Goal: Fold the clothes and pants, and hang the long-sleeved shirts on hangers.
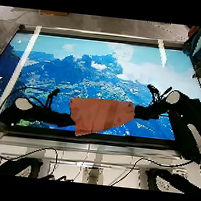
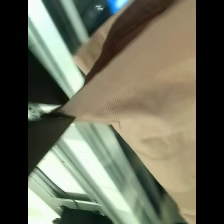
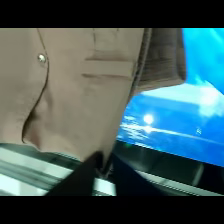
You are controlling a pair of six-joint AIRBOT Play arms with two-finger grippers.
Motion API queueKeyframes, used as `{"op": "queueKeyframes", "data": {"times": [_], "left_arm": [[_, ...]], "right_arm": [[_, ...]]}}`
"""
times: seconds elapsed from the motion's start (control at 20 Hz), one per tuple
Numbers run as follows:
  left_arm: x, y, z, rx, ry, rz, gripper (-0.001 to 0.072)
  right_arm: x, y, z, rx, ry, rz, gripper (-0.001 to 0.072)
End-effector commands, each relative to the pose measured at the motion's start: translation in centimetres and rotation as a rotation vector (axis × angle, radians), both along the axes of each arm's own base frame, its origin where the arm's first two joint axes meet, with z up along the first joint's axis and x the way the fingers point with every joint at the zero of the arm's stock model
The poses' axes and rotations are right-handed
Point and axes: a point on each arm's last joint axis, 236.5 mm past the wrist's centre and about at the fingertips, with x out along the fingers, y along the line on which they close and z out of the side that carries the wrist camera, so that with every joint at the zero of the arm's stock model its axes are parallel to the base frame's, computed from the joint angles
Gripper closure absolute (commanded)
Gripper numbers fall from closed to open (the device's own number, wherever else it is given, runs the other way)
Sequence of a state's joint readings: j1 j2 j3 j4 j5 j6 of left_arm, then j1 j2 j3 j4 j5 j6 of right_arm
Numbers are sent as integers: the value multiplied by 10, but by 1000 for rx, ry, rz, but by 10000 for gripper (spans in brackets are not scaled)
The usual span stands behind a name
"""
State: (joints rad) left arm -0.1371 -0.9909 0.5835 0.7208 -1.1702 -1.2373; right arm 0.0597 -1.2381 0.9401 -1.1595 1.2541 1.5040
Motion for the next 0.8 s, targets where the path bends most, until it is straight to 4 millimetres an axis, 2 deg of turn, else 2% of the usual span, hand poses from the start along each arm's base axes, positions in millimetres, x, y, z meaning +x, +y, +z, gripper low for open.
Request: {"op": "queueKeyframes", "data": {"times": [0.0, 0.05, 0.2, 0.3, 0.4, 0.5, 0.75], "left_arm": [[-6, -8, -4, -15, 25, 15, 24], [-3, -12, -1, -35, 22, 28, 16], [-1, -12, 0, -38, 18, 36, 16], [0, -12, 0, -38, 17, 36, 16], [0, -12, 0, -38, 16, 38, 16], [2, -12, 0, -36, 11, 43, 16], [13, -9, -2, -27, -22, 77, 17]], "right_arm": [[18, -10, -9, -38, -80, -28, 103], [32, -11, -8, -44, -142, -34, 12], [65, -36, -4, -83, -257, -124, 16], [76, -62, -5, -80, -234, -212, 22], [80, -79, -8, -20, -151, -232, 22], [74, -71, -15, 112, -48, -153, 22], [70, -23, -53, 343, 50, -11, 22]]}}
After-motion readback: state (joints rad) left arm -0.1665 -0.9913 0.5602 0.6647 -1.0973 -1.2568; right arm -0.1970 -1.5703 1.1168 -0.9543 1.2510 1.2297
